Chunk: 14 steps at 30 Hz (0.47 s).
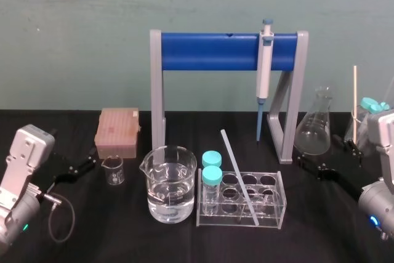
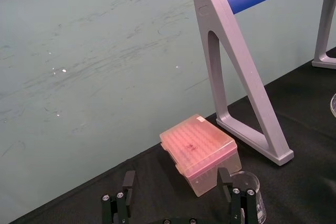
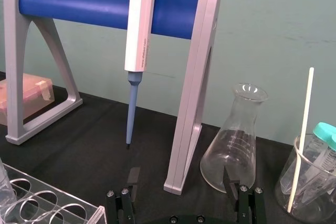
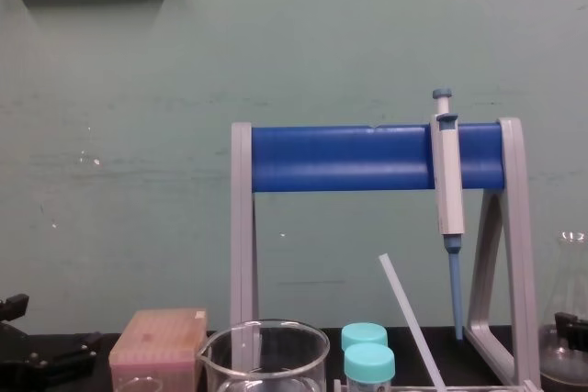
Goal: Pick up the stirring rod with one hand, then place it down.
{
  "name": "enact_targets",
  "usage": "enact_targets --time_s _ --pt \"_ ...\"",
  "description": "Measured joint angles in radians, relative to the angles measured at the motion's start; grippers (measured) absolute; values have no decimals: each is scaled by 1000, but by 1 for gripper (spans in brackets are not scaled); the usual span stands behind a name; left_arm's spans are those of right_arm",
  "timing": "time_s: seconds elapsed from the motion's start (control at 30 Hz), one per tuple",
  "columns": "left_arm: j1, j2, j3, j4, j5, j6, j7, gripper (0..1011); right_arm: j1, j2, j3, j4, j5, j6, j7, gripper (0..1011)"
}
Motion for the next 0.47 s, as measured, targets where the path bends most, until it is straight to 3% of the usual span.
enact_targets --time_s 0.47 --pt "0 0 0 0 0 0 0 1000 2 1 -2 1 2 -13 3 1003"
